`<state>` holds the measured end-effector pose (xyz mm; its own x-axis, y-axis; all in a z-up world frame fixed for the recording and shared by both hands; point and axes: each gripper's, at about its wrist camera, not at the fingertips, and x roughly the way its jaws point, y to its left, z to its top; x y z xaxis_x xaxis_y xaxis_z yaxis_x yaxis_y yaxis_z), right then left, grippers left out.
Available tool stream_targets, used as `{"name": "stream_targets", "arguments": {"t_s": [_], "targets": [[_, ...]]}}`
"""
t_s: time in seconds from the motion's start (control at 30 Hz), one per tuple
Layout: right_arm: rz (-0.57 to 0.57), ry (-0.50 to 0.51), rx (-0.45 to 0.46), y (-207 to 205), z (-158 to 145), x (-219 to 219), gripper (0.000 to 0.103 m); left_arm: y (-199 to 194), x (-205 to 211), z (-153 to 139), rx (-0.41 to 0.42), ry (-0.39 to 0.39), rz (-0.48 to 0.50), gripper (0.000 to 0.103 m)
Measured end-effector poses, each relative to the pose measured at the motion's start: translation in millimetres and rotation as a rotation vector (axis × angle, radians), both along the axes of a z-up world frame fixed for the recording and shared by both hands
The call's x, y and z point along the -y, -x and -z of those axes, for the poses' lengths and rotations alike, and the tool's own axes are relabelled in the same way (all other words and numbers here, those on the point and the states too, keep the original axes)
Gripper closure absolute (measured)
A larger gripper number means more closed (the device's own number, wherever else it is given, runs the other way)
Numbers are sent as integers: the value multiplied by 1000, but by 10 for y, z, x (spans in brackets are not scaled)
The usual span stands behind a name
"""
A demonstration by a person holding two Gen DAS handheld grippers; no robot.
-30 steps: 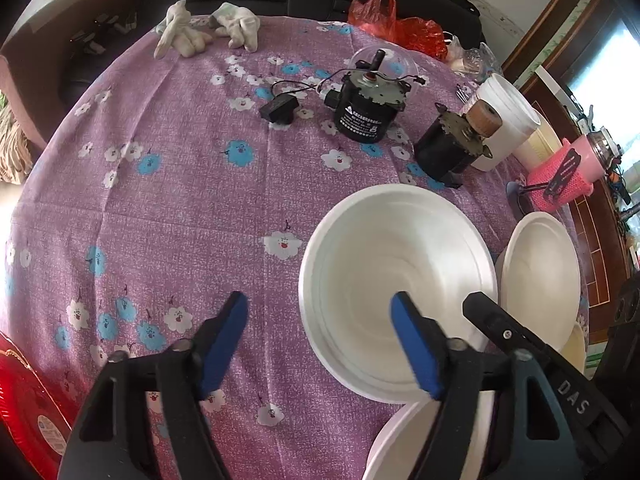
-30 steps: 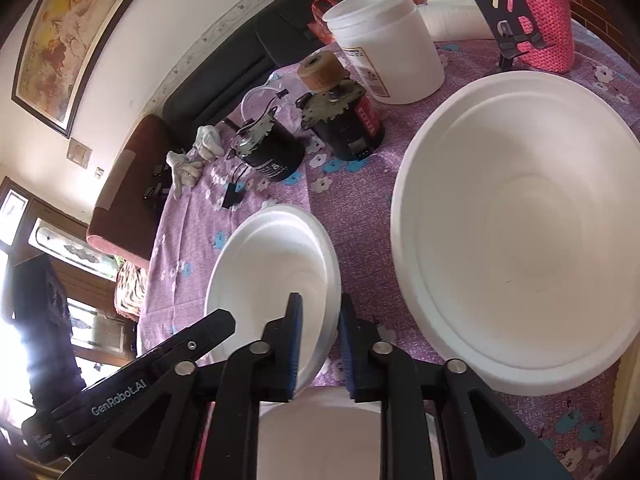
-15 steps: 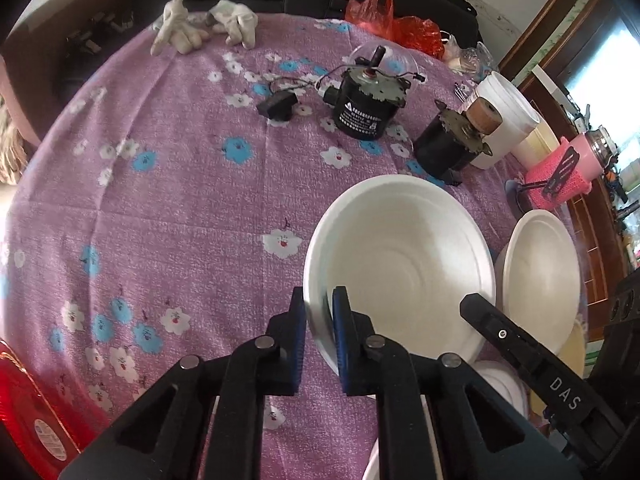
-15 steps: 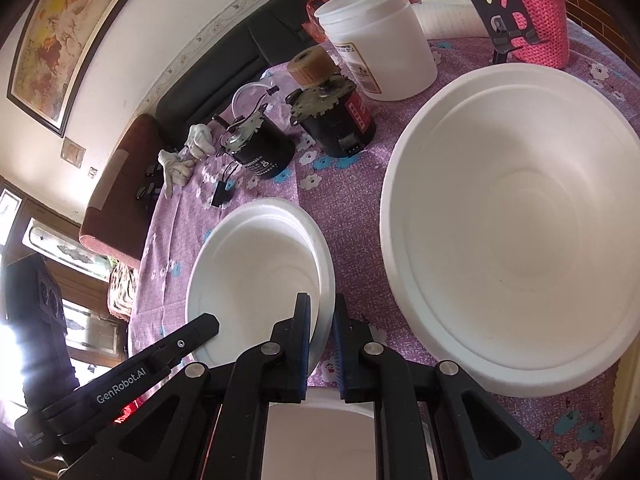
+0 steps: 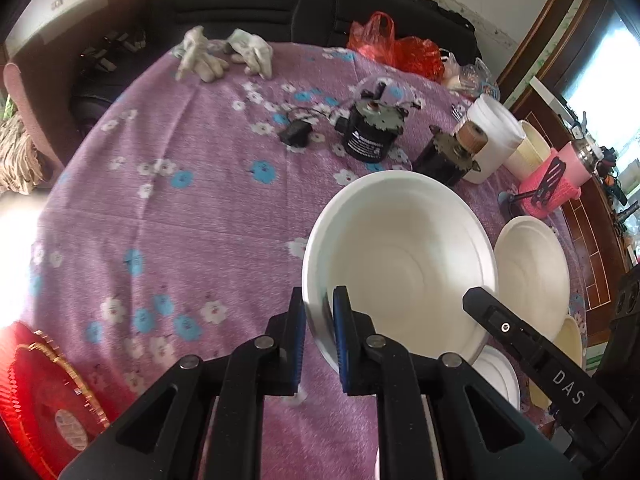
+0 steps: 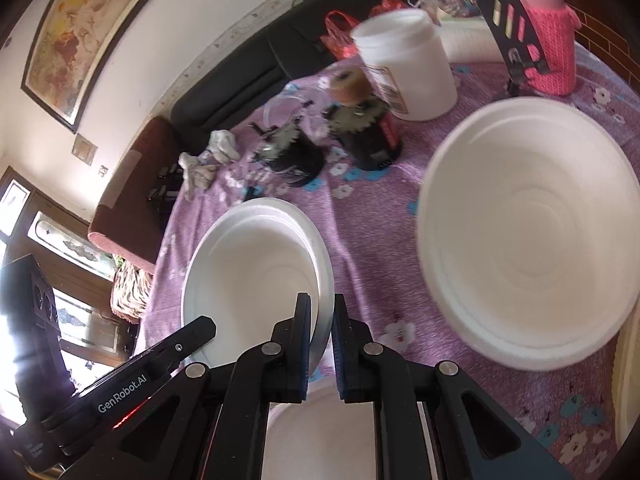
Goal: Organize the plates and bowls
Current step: 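Carry the white bowl with both grippers over the red plate stack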
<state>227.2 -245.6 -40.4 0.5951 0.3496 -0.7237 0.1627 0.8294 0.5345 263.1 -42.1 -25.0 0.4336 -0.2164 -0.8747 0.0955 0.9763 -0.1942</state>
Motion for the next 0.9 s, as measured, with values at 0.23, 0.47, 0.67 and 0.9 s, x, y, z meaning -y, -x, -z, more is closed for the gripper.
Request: {"name": "stream_targets", "arguments": {"t_s": [0.23,0.47,0.67,0.9], "targets": [[-78,-1,58,217,-282,-485,92,474,-590,-317,55,-26,-69,89],[-226,-9,113,584,-511,-1404,92,1082,-1423,-542,84,-66,-177,89],[-317,-12,135,854,-576,-2079,92,1521,-2014,-688,107,-89,-257,89],[-377,8,148,1084,-566,-2565,92,1820,-2448,-636,97,-86,-316,88]]}}
